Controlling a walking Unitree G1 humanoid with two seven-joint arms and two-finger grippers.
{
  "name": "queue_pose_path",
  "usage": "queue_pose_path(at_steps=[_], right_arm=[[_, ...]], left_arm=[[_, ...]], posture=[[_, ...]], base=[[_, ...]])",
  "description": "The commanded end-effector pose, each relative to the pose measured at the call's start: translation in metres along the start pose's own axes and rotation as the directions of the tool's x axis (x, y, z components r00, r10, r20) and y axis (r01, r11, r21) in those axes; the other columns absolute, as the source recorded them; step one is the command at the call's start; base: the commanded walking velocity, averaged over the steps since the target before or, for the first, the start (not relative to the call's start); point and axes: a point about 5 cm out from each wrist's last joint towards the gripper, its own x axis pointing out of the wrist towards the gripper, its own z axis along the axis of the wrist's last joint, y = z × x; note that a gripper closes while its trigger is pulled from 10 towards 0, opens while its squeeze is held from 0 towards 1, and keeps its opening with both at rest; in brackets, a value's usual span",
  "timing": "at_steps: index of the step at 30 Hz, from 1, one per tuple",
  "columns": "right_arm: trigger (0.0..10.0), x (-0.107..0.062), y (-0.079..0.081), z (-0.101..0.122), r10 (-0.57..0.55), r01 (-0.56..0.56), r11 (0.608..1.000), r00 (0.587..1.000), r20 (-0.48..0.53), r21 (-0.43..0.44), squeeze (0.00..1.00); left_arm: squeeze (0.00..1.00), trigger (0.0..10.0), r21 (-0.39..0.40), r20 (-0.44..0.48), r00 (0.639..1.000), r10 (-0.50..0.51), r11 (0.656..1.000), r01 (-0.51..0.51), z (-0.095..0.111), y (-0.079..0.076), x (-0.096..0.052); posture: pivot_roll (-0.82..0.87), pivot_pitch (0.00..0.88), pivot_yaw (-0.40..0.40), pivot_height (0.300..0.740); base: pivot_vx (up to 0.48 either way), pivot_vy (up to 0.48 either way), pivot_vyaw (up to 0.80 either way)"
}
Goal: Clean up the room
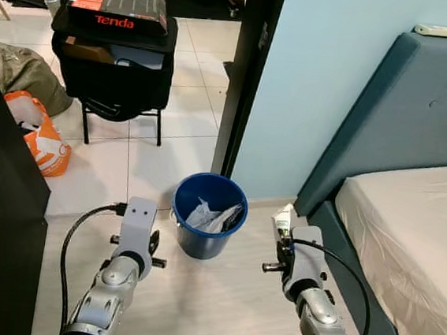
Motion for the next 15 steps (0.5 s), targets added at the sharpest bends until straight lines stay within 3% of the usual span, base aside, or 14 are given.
queue_pose_path(at_steps=[1,15], right_arm=[[10.0,-0.0023,-0.0004,-0.006,-0.001,0.002,1.0,1.0,-0.017,0.003,0.0],[10.0,-0.0025,0.0003,-0.0065,-0.002,0.002,1.0,1.0,-0.015,0.01,0.0]], left_arm=[[0.0,10.0,0.001,-0.009,1.0,-0.006,1.0,0.006,-0.0041,0.0,-0.0011],[0.0,10.0,0.01,0.026,1.0,0.001,1.0,-0.002,-0.0007,0.0022,-0.0027]], posture=[[0.02,0.115,-0.07,0.74],[0.03,0.119,-0.064,0.74]], base=[[0.0,0.0,0.0],[0.0,0.0,0.0]])
